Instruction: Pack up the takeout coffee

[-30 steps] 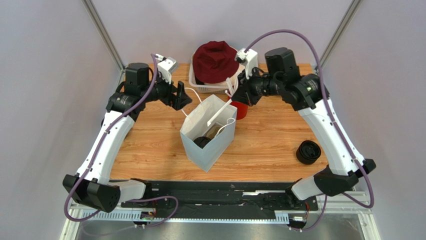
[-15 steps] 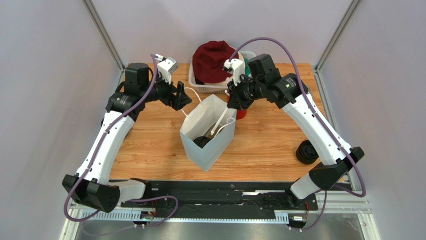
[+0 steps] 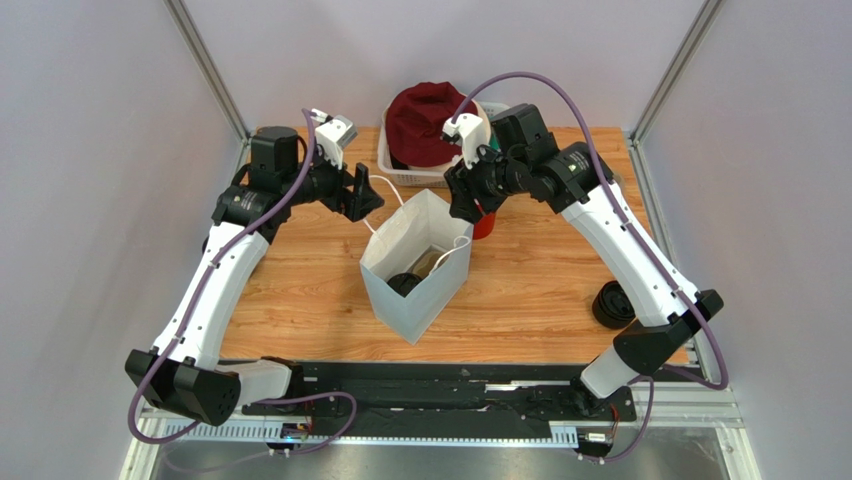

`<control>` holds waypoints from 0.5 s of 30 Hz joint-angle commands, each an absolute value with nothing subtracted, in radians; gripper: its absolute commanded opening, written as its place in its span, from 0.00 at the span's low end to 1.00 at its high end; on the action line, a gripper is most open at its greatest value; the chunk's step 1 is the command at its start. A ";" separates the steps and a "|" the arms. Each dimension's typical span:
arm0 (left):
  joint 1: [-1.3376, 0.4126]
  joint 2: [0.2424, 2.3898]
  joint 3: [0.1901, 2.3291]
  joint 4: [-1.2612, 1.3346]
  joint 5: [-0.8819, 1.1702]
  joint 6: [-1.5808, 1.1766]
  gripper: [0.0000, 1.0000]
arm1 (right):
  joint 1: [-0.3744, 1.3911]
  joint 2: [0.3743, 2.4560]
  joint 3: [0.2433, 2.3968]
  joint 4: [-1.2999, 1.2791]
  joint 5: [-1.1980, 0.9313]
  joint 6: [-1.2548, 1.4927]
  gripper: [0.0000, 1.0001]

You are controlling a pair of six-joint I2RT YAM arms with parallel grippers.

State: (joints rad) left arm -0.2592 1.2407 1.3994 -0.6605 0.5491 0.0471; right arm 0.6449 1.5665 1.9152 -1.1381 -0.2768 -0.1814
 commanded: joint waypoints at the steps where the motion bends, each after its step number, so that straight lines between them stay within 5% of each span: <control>1: -0.256 1.213 1.401 -0.629 0.569 0.058 0.96 | 0.650 1.601 1.986 -1.134 -0.207 -0.241 0.57; 15: -0.256 1.207 1.396 -0.634 0.575 0.063 0.96 | 0.649 1.753 2.006 -1.114 -0.172 -0.258 0.36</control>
